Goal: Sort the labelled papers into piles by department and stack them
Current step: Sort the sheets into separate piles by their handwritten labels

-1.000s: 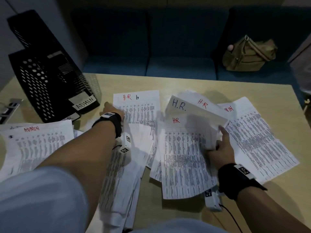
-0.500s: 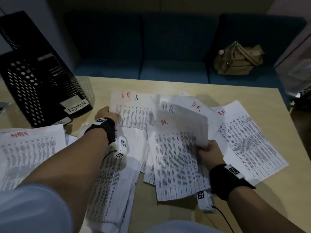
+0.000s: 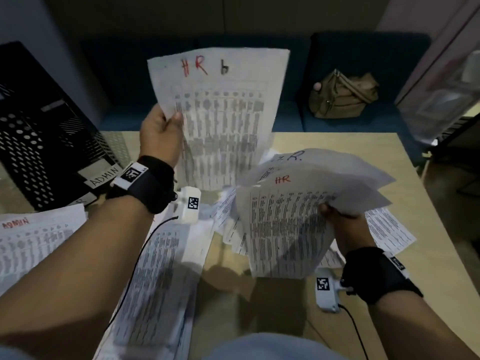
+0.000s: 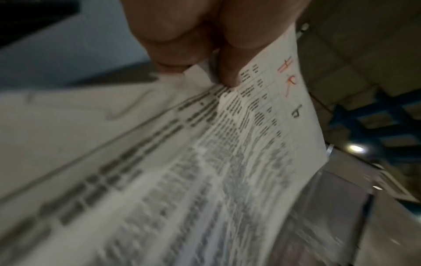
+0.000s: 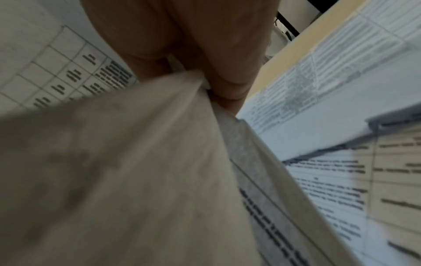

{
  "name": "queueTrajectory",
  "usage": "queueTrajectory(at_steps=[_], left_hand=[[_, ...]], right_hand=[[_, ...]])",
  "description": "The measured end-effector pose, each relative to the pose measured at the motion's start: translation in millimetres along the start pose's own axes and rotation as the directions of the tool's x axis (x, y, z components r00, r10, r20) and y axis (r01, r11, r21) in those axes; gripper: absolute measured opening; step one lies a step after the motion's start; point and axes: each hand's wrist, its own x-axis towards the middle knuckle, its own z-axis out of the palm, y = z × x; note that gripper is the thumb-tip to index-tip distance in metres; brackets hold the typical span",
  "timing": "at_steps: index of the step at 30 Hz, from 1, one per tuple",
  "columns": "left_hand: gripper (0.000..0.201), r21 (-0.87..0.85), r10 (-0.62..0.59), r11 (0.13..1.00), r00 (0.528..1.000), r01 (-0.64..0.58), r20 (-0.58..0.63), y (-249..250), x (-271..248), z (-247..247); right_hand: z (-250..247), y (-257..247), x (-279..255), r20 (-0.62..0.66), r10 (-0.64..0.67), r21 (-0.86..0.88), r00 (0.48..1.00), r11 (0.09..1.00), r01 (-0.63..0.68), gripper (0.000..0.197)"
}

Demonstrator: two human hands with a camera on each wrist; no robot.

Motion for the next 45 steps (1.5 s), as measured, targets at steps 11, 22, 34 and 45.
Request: queueTrajectory(at_steps=[11, 22, 34, 45], left_hand=[[0.015, 0.167, -0.297, 0.953, 0.659, 0.254, 0.691, -35.0, -105.8, 72.8], [0.079, 0.883, -0.584, 0.459, 0.782, 0.095, 0.219, -128.0, -74.7, 82.7], [0.024, 0.681, -0.447, 0.706, 0.868, 0.195, 0.216, -128.3, -108.0, 74.5], [0.044, 0.191, -0.436, 0.900, 0.807, 0.393, 0.398, -95.9, -154.6, 69.2]], right_hand=[[-41.0, 30.0, 15.5, 0.006, 0.148, 0.041, 0.989, 0.988, -0.149, 0.021], [-62.6, 37.9, 15.9, -0.040, 0.266, 0.131, 0.963, 0.957, -0.259, 0.018], [-47.1, 48.3, 20.9, 0.103, 0.171, -0.130, 0.980, 0.979, -0.157, 0.020], [-43.2, 52.2, 17.2, 0.043, 0.175, 0.030, 0.984, 0.984, -0.177, 0.026]])
